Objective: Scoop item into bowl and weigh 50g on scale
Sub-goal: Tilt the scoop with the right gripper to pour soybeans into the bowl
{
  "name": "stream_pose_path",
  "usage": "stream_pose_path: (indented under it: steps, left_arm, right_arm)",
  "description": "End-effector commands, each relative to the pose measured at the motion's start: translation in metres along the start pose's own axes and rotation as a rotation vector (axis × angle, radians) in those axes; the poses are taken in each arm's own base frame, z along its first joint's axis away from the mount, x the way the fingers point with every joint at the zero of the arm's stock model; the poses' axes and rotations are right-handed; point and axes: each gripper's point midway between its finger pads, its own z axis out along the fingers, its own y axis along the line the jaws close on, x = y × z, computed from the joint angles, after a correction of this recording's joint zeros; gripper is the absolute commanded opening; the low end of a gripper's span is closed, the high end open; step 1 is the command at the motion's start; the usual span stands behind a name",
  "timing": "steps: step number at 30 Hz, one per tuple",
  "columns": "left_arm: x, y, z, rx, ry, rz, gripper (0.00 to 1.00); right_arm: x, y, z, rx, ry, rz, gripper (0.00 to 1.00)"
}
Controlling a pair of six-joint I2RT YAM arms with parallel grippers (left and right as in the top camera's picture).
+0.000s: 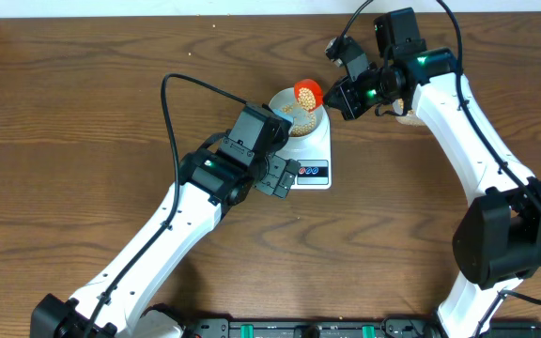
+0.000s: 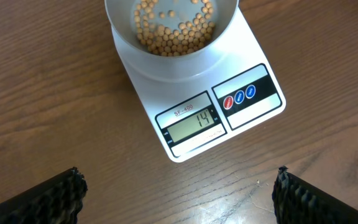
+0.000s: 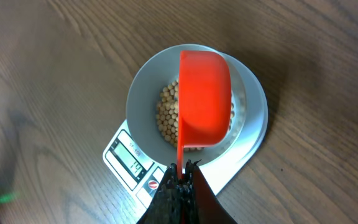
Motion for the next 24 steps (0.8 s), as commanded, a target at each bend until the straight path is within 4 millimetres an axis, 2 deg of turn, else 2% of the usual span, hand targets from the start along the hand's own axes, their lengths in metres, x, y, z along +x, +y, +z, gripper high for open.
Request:
stream_pose_path:
  steps: [1, 24]
  left_arm:
    - [-0.0005, 0.001, -0.0004, -0.001, 0.0, -0.004, 0.98]
    - [-0.0004, 0.001, -0.0004, -0.001, 0.0, -0.004, 0.98]
  right_arm:
    - [-0.0092, 0.0117, -0.0136, 0.001, -0.033, -0.048, 0.01]
    - [-0.0091, 0.0111, -0.0136, 0.005, -0.032, -0.063, 0.01]
